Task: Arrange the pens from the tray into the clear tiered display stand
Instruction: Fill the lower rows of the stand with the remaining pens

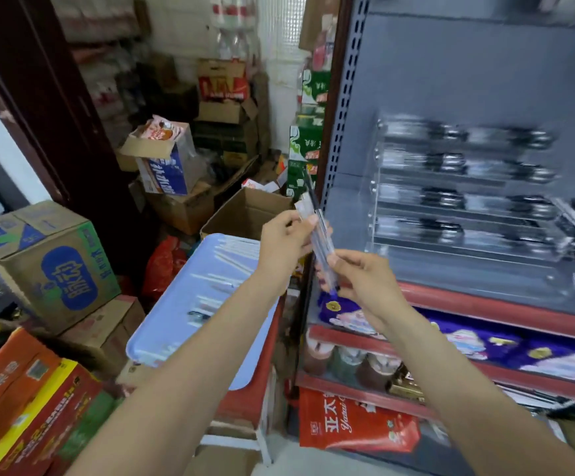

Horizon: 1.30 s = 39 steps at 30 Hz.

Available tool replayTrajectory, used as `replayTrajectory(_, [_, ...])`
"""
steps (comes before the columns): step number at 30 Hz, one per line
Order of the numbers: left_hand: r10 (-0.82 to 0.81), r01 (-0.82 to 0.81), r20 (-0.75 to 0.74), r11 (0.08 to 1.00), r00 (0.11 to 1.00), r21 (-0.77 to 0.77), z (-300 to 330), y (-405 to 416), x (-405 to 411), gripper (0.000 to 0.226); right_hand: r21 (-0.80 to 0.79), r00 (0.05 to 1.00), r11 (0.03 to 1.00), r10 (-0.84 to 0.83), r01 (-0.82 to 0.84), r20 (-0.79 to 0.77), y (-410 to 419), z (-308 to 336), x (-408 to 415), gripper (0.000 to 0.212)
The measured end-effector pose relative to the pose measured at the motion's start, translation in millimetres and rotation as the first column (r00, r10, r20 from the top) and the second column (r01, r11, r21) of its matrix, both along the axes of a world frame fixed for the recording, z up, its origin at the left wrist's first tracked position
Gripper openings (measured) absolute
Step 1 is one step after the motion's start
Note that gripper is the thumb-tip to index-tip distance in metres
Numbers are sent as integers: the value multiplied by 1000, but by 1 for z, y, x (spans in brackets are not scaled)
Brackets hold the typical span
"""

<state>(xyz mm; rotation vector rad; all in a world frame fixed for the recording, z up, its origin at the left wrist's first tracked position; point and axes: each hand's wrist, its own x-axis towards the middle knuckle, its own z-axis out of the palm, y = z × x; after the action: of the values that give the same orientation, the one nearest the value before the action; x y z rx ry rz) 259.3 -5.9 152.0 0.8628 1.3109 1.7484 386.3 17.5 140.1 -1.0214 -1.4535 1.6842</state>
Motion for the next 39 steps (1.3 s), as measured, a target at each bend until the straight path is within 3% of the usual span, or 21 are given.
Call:
replayTrajectory(3, [-39, 37, 53, 999, 998, 35, 7, 20, 39, 9, -7, 1000, 1000, 29, -29, -5, 17, 11, 35, 14])
replayTrajectory(8, [-177, 176, 12, 983, 984, 43, 20, 52, 97, 12, -9, 995, 995, 100, -100, 1, 43, 22, 92, 16])
replayTrajectory(10, [-170, 174, -88, 984, 982, 41, 27, 63, 117, 11, 4, 990, 992, 129, -130, 59, 53, 26, 113, 17])
replayTrajectory(12, [-125, 140, -313, 990, 941, 27, 33, 74, 132, 14, 104, 976, 989, 81, -104, 204, 68, 31, 136, 15])
replayTrajectory(14, [-133, 152, -554, 988, 822, -13, 39, 86, 141, 15, 282, 959, 959, -88, 10, 268, 88, 36, 162, 17])
replayTrajectory(16, [-209, 205, -739, 974, 641, -97, 44, 97, 149, 13, 398, 958, 909, -214, 123, 192, 108, 45, 188, 31])
replayTrajectory(18, [-269, 230, -840, 957, 472, -178, 47, 108, 158, 15, 432, 970, 888, -222, 157, 104, 124, 54, 209, 39])
replayTrajectory(20, [-298, 262, -867, 943, 398, -204, 51, 118, 168, 14, 441, 978, 884, -202, 157, 59, 136, 59, 224, 31])
replayTrajectory(23, [-317, 291, -869, 933, 380, -213, 54, 130, 180, 10, 474, 970, 856, -241, 207, 12, 148, 60, 244, 12])
replayTrajectory(26, [-282, 240, -873, 951, 399, -197, 49, 141, 180, 16, 452, 948, 840, -317, 300, -39, 160, 56, 265, 10])
replayTrajectory(29, [-243, 166, -895, 967, 375, -193, 41, 151, 180, 25, 465, 936, 833, -352, 300, 27, 171, 46, 278, 15])
replayTrajectory(32, [-236, 115, -895, 972, 378, -207, 33, 161, 183, 23, 619, 894, 765, -390, 180, 222, 181, 35, 281, 10])
replayTrajectory(35, [-218, 86, -891, 976, 399, -200, 26, 169, 183, 28, 763, 775, 646, -464, -37, 430, 192, 28, 280, 13])
replayTrajectory(39, [-238, 49, -871, 969, 429, -241, 21, 168, 179, 31, 803, 714, 550, -464, -231, 524, 199, 19, 275, 24])
